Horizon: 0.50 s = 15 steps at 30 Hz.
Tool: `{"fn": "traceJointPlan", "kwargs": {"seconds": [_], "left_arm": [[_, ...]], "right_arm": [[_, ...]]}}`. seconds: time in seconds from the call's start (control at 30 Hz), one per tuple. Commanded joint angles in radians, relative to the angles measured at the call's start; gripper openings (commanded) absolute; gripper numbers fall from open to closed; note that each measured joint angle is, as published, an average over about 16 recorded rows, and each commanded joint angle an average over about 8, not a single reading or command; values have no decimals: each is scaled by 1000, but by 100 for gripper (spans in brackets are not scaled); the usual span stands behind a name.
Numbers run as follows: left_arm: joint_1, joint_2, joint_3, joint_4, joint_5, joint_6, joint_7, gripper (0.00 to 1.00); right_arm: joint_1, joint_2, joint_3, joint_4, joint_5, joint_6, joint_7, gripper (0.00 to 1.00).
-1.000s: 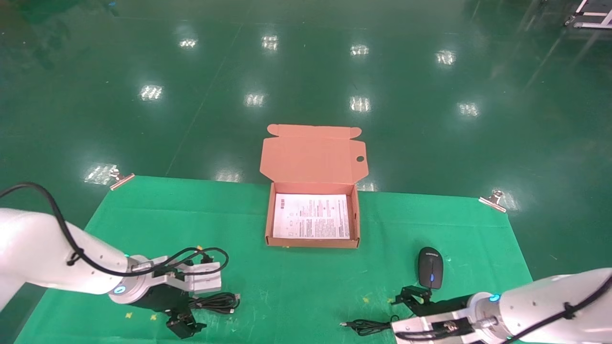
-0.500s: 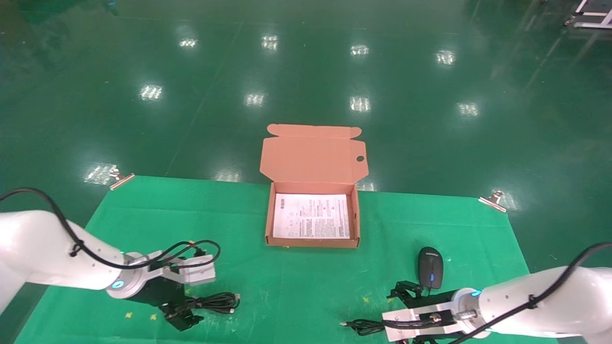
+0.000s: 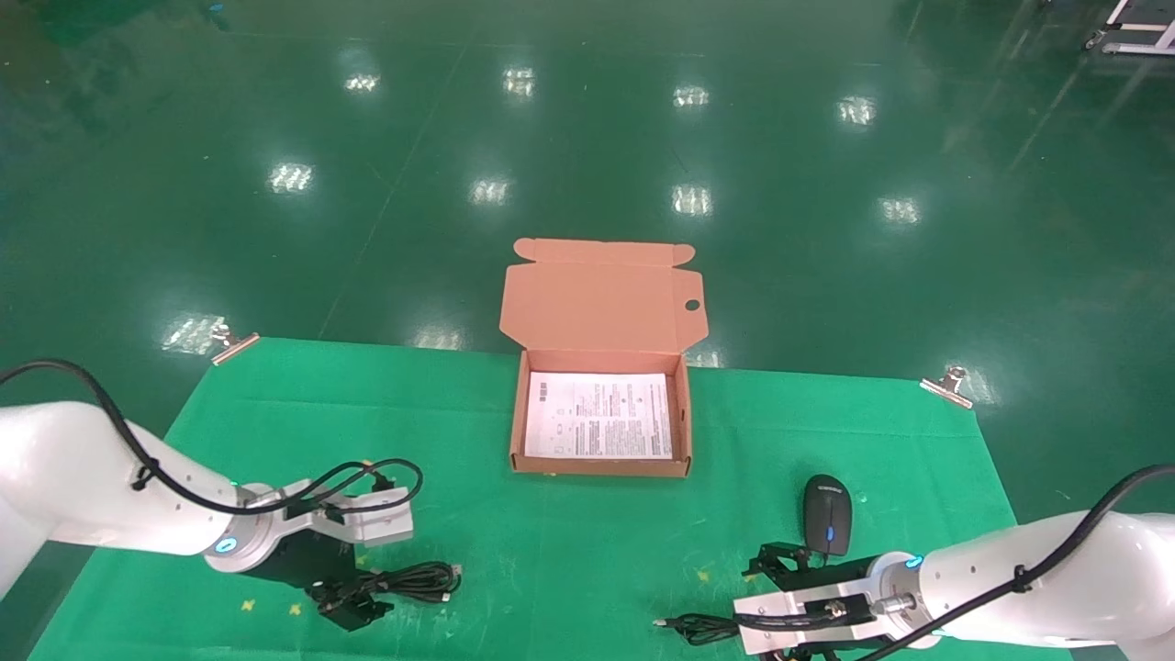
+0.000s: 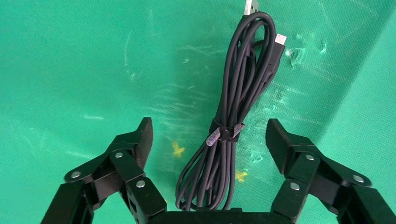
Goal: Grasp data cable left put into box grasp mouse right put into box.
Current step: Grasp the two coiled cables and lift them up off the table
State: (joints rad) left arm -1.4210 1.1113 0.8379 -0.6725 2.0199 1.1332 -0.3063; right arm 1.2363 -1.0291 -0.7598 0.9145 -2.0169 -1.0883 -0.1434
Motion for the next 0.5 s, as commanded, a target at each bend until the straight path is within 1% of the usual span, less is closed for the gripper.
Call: {"fn": "traceJointPlan", "kwargs": {"seconds": [0.03, 0.5], "left_arm": [[0, -1, 0, -3, 0, 1, -1, 0], [2, -3, 1, -12, 2, 4, -4, 0]], "right_arm": [[0, 1, 0, 2, 0, -1, 1, 0], [0, 4, 1, 9, 2, -5, 2, 0]]}}
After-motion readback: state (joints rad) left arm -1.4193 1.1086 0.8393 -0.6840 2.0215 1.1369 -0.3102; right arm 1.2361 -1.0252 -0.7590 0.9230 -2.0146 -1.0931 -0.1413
